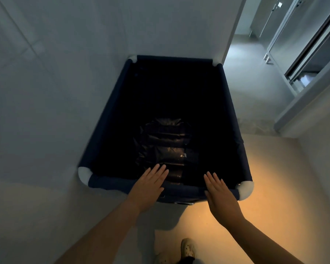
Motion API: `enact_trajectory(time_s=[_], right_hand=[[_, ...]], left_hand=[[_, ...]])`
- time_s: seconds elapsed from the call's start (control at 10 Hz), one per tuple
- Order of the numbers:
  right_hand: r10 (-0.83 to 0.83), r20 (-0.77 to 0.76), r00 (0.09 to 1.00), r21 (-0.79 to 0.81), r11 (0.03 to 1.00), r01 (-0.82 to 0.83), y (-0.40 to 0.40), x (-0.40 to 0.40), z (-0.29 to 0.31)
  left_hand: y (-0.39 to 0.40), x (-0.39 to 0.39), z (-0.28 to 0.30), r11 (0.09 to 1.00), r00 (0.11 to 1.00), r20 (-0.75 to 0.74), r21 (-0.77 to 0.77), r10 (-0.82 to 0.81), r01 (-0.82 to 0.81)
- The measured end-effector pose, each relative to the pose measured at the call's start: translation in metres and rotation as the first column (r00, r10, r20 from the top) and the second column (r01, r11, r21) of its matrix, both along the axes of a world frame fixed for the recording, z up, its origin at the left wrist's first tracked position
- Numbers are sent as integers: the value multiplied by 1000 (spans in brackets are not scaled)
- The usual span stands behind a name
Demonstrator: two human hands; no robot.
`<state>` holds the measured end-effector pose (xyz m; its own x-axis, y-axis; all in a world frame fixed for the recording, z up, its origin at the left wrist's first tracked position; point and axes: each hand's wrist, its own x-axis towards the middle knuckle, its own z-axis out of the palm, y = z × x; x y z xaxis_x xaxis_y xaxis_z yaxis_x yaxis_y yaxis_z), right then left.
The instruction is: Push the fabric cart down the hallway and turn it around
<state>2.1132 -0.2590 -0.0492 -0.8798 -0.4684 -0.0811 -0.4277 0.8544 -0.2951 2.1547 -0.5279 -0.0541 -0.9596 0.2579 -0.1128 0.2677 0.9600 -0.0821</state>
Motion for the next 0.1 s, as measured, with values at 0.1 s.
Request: enact_trajectory(time_s=[0.1], right_hand=[[77, -52, 996, -57, 995, -80, -2, -14, 25]], left_hand=[[7, -17, 30, 1000, 998, -54, -9, 11, -12]])
